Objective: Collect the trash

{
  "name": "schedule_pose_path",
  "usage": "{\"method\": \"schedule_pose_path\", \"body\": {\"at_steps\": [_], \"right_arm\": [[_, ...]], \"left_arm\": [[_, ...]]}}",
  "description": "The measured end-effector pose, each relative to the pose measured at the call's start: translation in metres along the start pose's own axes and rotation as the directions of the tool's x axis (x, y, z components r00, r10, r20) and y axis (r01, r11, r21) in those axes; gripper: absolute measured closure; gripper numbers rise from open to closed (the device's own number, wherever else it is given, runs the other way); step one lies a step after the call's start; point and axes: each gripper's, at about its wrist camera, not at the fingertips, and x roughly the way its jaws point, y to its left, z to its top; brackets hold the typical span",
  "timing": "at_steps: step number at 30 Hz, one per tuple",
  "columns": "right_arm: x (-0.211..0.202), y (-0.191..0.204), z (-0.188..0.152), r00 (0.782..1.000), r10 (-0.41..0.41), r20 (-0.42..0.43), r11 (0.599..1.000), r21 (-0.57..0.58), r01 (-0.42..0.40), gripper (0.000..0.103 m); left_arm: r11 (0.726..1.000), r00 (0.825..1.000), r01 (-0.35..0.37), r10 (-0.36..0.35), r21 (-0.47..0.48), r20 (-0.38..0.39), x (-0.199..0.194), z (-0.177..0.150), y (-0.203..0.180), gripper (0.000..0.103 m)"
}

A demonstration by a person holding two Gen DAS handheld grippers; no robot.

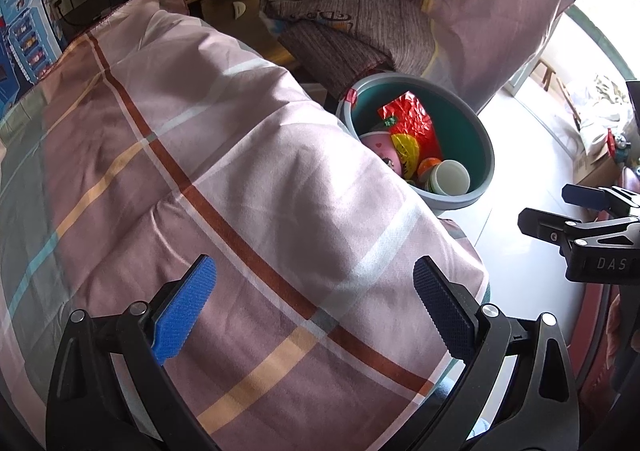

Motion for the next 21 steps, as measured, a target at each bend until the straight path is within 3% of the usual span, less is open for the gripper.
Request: {"method": "schedule_pose_path", "body": {"at_steps": [21], "right_arm": [[0.0009, 0.0023, 0.0005, 1.0, -0.028, 0.012, 1.0, -0.008, 0.028, 0.007]], "left_arm": [[1.0, 1.0, -0.006, 0.006, -0.006, 0.002, -0.0013, -0.0003, 0.0044, 0.004]]}}
